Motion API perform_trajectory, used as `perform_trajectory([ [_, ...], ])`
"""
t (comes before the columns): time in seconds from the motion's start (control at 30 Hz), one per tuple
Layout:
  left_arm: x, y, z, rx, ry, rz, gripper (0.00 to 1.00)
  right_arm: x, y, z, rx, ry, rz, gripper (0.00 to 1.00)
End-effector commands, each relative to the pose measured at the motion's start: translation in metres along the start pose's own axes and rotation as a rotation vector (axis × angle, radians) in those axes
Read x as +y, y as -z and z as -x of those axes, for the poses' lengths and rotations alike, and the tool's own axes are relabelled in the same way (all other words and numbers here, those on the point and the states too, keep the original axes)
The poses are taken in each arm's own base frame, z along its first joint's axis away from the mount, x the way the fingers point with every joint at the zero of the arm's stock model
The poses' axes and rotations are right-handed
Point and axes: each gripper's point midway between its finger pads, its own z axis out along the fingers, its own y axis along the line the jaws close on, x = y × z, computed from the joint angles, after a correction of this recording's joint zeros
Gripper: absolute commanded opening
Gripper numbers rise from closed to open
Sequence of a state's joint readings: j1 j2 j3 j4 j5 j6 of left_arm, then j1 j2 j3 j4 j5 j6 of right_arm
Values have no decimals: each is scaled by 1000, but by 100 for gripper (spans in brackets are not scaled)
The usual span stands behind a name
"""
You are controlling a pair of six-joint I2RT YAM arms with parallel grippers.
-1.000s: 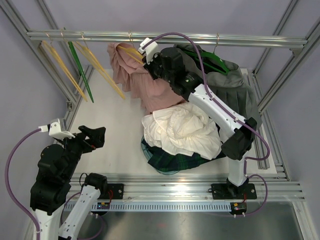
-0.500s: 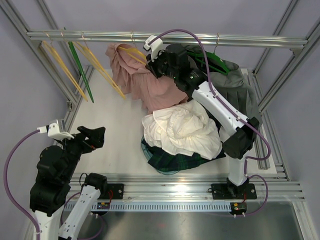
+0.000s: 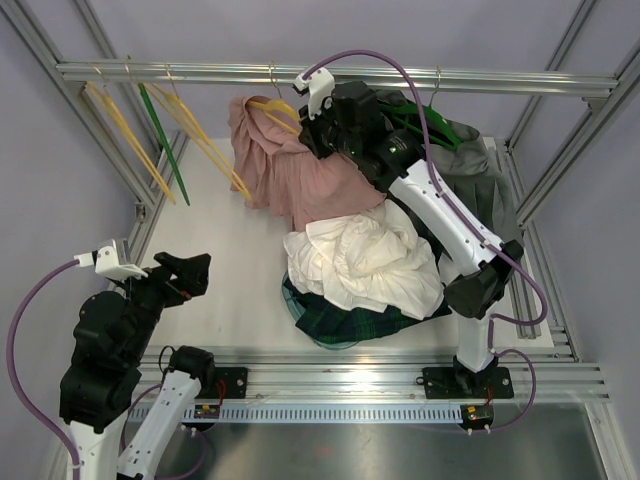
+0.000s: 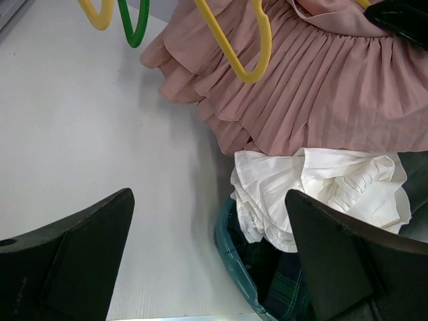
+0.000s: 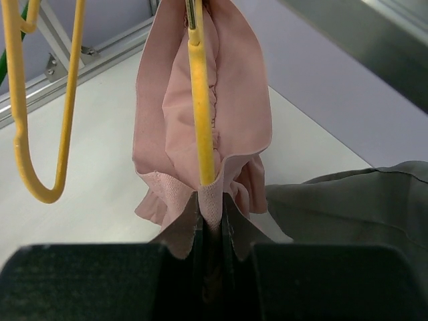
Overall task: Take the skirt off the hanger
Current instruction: Grab a hanger with the skirt on it with the right arm
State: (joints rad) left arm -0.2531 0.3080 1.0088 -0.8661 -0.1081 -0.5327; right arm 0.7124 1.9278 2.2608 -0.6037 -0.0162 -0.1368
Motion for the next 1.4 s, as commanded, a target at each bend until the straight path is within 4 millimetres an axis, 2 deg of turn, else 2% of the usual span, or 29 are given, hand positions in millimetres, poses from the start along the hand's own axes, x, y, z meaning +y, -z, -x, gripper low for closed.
perform_trajectory([
  [0.0, -10, 0, 12, -47, 17, -40, 99, -60, 139, 207, -695, -80, -259, 0],
  [0.13, -11, -2, 12, -43, 17, -43, 99, -64, 148, 207, -705, -50, -287, 0],
  [0.17, -11, -2, 12, -45, 18, -44, 99, -63, 144, 202, -694, -39, -286, 0],
  [0.23, -12, -4, 12, -43, 18, -46, 99, -61, 151, 206, -719, -6, -280, 0],
  [0.33, -13, -6, 13, -42, 17, -51, 99, -52, 150, 210, -733, 46, -236, 0],
  [0.47, -15, -10, 13, -38, 17, -56, 99, -32, 154, 226, -796, 127, -164, 0],
  [0.53, -17, -11, 14, -39, 17, -60, 99, -28, 144, 226, -792, 118, -138, 0],
  [0.57, -17, -11, 15, -39, 18, -60, 99, -19, 146, 231, -812, 101, -84, 0],
  [0.6, -17, -12, 15, -36, 16, -58, 99, -19, 137, 228, -802, 75, -67, 0],
  [0.67, -17, -11, 16, -39, 17, -58, 99, -18, 137, 231, -814, -4, -42, 0],
  [0.7, -17, -9, 17, -43, 17, -59, 99, -19, 129, 227, -797, -33, -37, 0],
  [0.77, -16, -8, 17, -43, 14, -52, 99, -22, 130, 232, -806, -106, -35, 0],
  [0.8, -15, -7, 16, -42, 14, -49, 99, -25, 119, 225, -775, -140, -30, 0],
  [0.9, -14, -6, 15, -42, 17, -46, 99, -36, 121, 231, -800, -225, -24, 0],
  [1.03, -13, -6, 12, -40, 18, -46, 99, -41, 128, 240, -859, -298, 46, 0],
  [1.13, -13, -5, 12, -40, 23, -48, 99, -40, 138, 250, -911, -289, 60, 0],
  [1.37, -14, -6, 10, -41, 34, -56, 99, -50, 161, 271, -1009, -265, 7, 0],
])
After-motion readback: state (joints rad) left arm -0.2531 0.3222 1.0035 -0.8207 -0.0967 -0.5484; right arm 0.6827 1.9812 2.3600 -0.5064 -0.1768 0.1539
